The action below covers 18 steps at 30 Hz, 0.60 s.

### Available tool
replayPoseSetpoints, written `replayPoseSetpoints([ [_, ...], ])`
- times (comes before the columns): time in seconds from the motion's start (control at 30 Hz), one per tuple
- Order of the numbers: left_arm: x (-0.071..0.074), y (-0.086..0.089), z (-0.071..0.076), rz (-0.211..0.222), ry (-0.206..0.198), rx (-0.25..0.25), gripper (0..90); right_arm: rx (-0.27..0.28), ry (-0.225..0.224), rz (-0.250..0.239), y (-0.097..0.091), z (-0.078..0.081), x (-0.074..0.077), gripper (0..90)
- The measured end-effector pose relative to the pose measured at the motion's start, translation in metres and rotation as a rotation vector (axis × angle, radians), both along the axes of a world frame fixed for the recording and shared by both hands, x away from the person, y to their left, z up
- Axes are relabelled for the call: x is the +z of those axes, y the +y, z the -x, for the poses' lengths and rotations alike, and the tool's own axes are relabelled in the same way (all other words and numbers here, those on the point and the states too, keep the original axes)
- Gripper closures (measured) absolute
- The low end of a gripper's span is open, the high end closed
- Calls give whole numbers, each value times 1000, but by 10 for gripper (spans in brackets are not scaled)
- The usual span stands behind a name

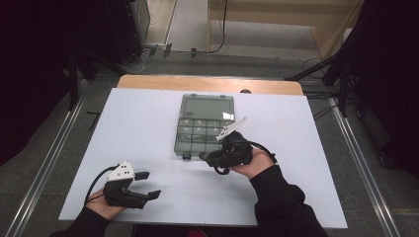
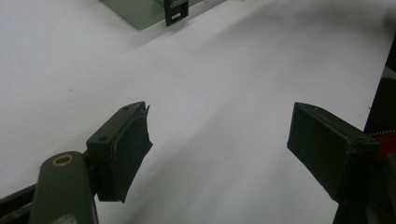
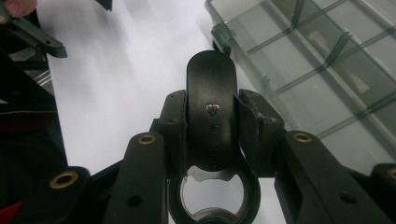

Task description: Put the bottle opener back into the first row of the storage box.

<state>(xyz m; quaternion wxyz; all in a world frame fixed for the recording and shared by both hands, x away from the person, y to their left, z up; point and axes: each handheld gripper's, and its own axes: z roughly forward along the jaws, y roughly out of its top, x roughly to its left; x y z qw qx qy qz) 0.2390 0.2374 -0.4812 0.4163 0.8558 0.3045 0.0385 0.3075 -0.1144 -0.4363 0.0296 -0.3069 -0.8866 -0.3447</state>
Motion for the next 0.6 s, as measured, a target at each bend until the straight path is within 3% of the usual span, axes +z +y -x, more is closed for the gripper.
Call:
replayPoseSetpoints([
  [0.2, 0, -1, 0, -3, -1, -1, 204, -26, -11, 21, 1, -7, 1, 658],
  [0.6, 1, -1, 1, 2, -7, -6, 204, -73, 2, 6, 0, -23, 2, 659],
])
